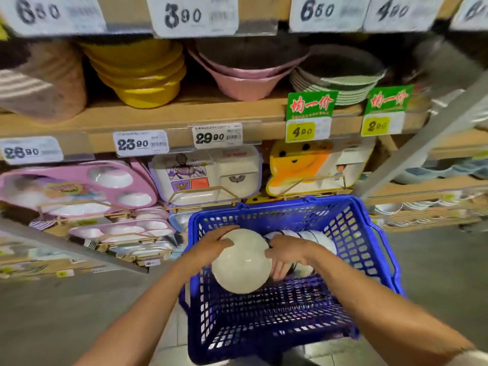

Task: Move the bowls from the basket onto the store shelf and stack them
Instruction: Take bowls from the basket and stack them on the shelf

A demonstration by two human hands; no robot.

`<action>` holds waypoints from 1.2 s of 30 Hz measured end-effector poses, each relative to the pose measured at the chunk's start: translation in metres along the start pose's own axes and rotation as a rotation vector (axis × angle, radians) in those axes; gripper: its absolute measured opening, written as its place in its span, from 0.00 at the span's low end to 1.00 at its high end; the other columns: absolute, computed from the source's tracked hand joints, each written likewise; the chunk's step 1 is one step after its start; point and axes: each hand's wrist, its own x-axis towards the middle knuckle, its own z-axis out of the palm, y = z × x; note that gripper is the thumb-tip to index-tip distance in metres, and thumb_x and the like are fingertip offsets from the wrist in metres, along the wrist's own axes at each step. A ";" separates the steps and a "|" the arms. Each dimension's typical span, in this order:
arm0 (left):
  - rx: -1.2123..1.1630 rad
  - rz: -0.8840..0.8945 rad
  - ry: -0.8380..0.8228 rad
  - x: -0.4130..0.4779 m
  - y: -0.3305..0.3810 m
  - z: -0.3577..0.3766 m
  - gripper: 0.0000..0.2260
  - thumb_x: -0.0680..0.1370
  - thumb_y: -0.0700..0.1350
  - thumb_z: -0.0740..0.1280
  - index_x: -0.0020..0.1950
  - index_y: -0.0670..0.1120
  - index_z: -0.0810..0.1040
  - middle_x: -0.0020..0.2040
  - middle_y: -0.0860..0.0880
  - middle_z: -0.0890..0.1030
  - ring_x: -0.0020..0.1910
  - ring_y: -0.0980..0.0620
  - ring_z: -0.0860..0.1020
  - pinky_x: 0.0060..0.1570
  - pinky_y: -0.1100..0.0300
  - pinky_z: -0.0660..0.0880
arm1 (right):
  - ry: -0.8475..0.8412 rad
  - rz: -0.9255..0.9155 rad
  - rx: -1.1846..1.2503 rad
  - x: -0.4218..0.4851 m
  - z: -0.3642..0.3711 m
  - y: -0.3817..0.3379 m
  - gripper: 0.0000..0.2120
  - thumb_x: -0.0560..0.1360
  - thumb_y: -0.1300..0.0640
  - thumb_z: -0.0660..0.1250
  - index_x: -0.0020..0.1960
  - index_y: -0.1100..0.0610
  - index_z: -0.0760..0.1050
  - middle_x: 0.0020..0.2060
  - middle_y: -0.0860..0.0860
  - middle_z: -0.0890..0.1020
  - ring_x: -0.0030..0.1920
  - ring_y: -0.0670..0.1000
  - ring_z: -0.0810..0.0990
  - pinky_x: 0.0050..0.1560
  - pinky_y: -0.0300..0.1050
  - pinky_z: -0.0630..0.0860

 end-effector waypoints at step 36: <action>-0.799 0.502 0.115 -0.147 0.314 0.331 0.17 0.77 0.46 0.57 0.59 0.42 0.79 0.50 0.44 0.85 0.48 0.44 0.82 0.43 0.53 0.77 | 0.993 -0.972 1.343 -0.353 -0.073 0.177 0.15 0.79 0.53 0.57 0.56 0.53 0.80 0.53 0.55 0.84 0.54 0.57 0.82 0.53 0.54 0.78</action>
